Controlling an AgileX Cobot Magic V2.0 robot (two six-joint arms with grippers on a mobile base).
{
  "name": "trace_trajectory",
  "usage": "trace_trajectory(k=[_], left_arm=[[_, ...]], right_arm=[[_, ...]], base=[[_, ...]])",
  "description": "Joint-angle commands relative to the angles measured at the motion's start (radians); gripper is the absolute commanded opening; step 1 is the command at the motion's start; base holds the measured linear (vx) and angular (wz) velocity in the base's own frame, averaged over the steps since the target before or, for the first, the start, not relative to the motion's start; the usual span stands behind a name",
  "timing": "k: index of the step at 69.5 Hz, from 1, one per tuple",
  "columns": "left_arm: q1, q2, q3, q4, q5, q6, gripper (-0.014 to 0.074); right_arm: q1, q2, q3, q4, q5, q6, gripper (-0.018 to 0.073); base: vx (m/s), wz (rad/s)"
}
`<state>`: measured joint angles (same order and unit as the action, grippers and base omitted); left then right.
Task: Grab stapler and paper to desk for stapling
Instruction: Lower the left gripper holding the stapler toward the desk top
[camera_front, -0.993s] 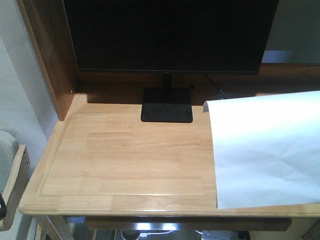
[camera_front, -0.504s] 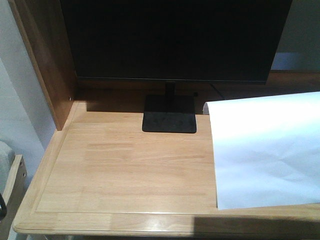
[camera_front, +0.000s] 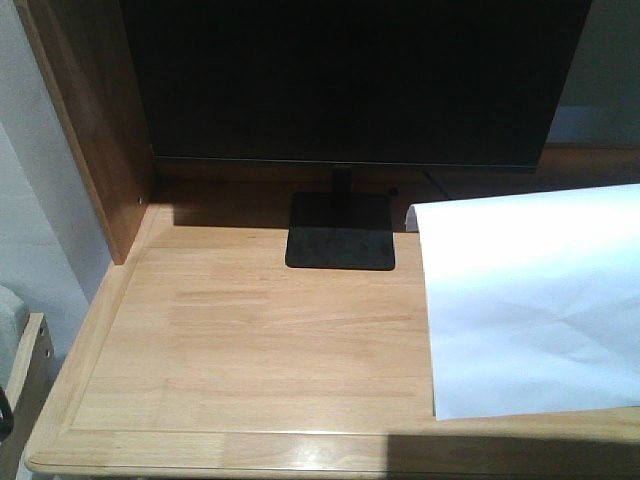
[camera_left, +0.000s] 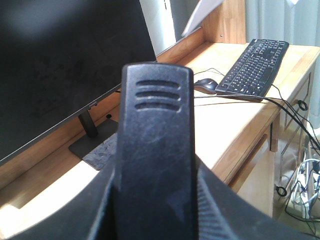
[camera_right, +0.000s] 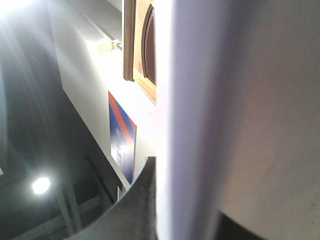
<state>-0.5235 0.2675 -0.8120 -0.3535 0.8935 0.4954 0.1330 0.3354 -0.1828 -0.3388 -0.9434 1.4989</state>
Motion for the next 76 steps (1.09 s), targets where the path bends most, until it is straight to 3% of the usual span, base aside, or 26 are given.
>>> trace_trajectory(k=[1, 45, 76], left_arm=[[-0.003, 0.016, -0.025, -0.032, -0.107, 0.002, -0.0006], [-0.003, 0.016, -0.025, -0.031, -0.111, 0.002, -0.0006], [-0.003, 0.104, -0.025, -0.032, -0.301, 0.002, -0.0006]], right_arm=[[-0.005, 0.009, -0.026, 0.009, -0.043, -0.008, -0.0006], [-0.005, 0.009, -0.026, 0.009, -0.043, -0.008, -0.0006], [-0.005, 0.009, -0.026, 0.009, -0.043, -0.008, -0.0006]], base=[[0.0, 0.0], [0.0, 0.0], [0.0, 0.0]])
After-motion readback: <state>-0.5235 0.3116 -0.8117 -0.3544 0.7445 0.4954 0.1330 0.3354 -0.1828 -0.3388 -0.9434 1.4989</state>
